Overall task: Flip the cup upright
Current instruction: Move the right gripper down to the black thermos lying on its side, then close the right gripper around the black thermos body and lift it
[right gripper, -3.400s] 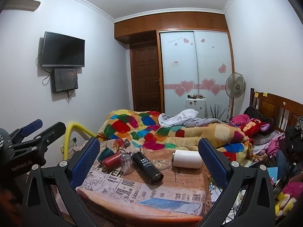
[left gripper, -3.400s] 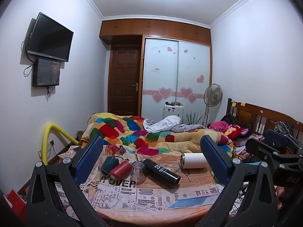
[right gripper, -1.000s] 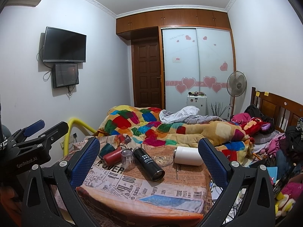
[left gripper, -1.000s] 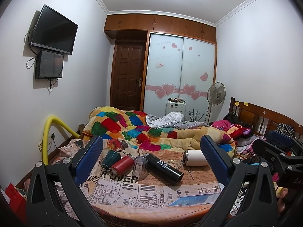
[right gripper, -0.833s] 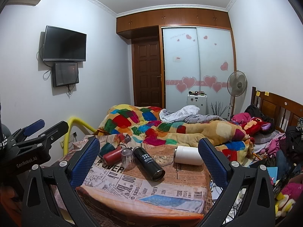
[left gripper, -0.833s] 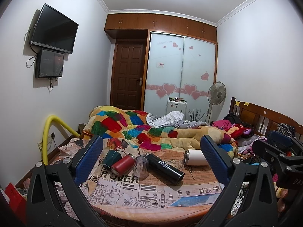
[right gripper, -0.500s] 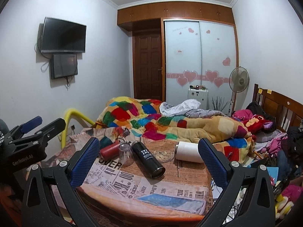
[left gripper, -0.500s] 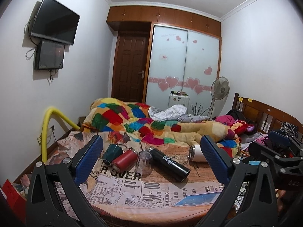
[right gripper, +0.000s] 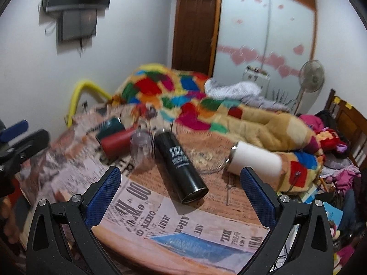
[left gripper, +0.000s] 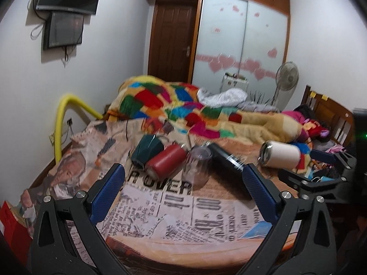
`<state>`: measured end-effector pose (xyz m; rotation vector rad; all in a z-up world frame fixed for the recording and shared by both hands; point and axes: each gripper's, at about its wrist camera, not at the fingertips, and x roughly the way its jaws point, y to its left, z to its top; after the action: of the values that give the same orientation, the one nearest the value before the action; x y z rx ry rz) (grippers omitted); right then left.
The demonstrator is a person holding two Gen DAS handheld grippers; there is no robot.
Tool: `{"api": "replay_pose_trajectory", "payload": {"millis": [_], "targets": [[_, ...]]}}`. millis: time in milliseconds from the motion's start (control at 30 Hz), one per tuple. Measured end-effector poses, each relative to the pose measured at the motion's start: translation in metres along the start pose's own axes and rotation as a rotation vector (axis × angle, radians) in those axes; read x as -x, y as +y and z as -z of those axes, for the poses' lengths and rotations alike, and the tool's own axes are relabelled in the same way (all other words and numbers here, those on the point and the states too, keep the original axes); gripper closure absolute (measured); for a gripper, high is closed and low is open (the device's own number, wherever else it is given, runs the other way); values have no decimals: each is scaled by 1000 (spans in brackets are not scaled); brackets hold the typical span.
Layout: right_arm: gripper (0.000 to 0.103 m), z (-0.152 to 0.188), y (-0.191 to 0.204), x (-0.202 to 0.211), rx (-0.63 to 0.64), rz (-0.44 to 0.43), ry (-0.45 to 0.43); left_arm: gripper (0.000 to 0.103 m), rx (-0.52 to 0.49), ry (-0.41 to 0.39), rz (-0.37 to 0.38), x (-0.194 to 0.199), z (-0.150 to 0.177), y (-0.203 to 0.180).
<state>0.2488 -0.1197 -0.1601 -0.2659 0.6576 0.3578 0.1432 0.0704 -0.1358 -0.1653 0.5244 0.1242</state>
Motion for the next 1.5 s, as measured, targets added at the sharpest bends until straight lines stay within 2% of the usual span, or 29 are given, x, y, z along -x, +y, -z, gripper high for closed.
{"api": "replay_pose_trajectory", "payload": {"millis": [133, 400, 467, 633, 767, 800, 833, 1133, 1367, 1500], "targets": [[0, -5, 0, -39, 62, -14, 96, 0, 18, 61, -20, -31, 9, 11], [4, -19, -7, -123, 83, -128, 315, 0, 7, 131, -56, -71, 25, 18], [11, -23, -8, -141, 94, -140, 355, 0, 4, 140, -51, -78, 27, 17], [15, -26, -8, -173, 118, -162, 435, 0, -8, 148, -40, -88, 29, 13], [32, -24, -7, -192, 128, -187, 506, 0, -13, 150, -32, -91, 28, 9], [34, -24, -7, -196, 129, -192, 519, 0, -13, 150, -30, -91, 28, 8], [36, -24, -8, -198, 131, -196, 526, 0, -14, 149, -28, -91, 28, 7], [41, -23, -12, -196, 113, -249, 524, 0, -20, 144, -21, -87, 26, 2], [41, -15, -16, -171, 95, -254, 496, 0, -29, 112, -16, -68, 18, -5], [41, -18, -22, -147, 78, -254, 450, 0, -35, 89, -11, -53, 14, -9]]}}
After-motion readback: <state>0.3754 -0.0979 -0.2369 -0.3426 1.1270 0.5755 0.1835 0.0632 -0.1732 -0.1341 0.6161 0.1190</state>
